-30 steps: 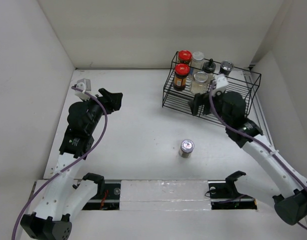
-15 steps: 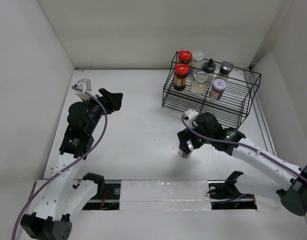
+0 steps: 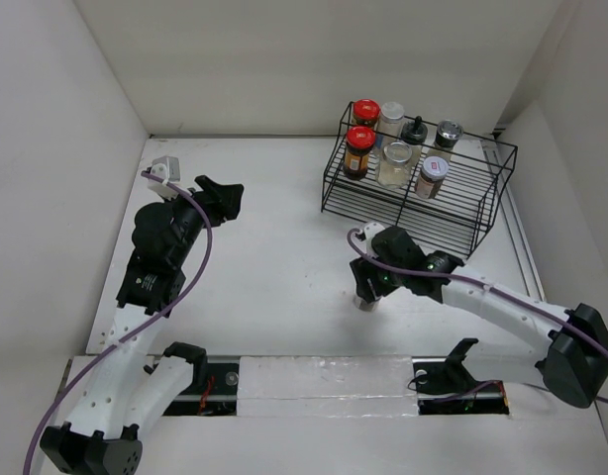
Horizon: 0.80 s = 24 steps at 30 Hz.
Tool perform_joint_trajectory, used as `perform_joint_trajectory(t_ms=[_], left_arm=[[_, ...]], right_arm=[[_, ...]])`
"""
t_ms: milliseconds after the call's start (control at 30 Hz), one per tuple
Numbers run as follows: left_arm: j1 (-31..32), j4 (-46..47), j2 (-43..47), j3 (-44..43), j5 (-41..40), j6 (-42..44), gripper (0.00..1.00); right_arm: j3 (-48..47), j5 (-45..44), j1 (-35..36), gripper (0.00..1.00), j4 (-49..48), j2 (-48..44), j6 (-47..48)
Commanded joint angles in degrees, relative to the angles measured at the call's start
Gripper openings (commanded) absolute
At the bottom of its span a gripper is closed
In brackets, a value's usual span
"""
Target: Organize the condiment bottles
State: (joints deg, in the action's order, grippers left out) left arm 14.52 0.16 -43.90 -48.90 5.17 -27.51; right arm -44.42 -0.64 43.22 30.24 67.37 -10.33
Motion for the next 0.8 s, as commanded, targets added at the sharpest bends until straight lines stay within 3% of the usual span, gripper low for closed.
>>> perform_joint_trajectory(t_ms=[0, 100, 300, 600, 767], left_arm=[[0.2, 2.5, 0.9, -1.7, 0.4, 0.2, 0.67], [0.2, 2.5, 0.9, -1.7, 0.9, 0.2, 0.67], [0.2, 3.0, 0.4, -1.7, 1.4, 0.2, 0.67], [0.2, 3.0, 1.9, -1.7, 0.9, 0.2, 0.67], [0.2, 3.0, 1.9, -1.7, 1.4, 0.2, 0.67]], right_arm=[[-1.2, -4.8, 0.5, 0.6, -2.2, -1.3, -1.5], [-4.3, -8.2, 0.5, 0.52, -1.5, -6.2, -1.0], [-15.9, -17.2, -3.1, 0.5, -7.8, -15.1, 5.3], [-29.0, -29.4, -16.1, 0.52, -10.5, -13.7, 10.2], [-31.9, -25.6, -26.9, 0.52, -11.7, -9.2, 10.7]])
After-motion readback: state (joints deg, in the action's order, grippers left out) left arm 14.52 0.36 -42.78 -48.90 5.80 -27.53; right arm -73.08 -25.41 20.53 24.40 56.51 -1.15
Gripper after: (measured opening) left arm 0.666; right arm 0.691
